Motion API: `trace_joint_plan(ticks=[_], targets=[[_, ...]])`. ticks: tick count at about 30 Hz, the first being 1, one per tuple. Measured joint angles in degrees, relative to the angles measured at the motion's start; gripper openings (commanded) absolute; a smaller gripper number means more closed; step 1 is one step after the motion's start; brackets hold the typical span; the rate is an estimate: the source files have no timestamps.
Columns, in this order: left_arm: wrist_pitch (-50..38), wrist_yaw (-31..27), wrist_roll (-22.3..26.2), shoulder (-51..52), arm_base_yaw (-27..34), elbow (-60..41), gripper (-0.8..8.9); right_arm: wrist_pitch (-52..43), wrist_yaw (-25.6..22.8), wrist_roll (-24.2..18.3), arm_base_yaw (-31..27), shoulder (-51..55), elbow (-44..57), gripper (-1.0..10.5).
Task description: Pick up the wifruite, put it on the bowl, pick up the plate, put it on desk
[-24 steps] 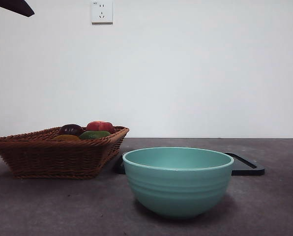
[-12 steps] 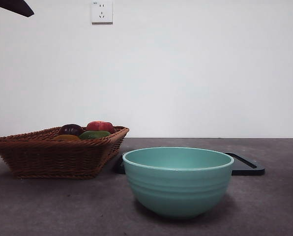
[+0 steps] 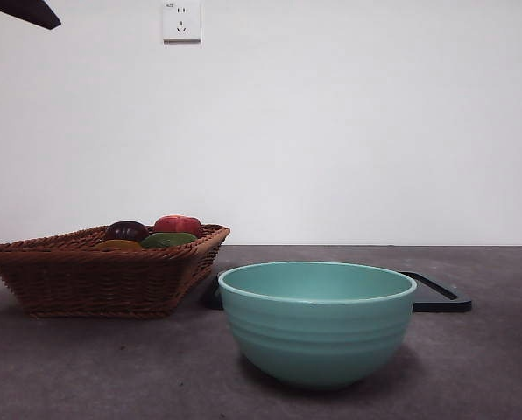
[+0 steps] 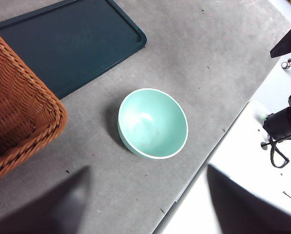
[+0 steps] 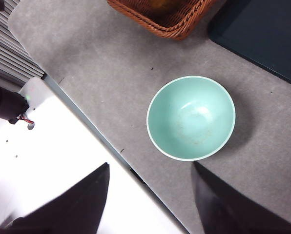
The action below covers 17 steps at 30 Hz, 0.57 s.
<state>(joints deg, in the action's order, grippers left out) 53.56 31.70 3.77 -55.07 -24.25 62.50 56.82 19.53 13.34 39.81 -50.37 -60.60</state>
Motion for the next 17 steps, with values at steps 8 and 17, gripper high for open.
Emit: trace_joint_plan(ticks=[8,17], targets=[[0.0,0.0,-0.02,0.0,0.0,0.0,0.07,0.0,0.0,-0.39,0.0,0.0,0.0,0.1],[0.0,0.0,-0.02,0.0,0.0,0.02,0.07,-0.92,-0.02,-1.11,0.0,0.0,0.0,0.1]])
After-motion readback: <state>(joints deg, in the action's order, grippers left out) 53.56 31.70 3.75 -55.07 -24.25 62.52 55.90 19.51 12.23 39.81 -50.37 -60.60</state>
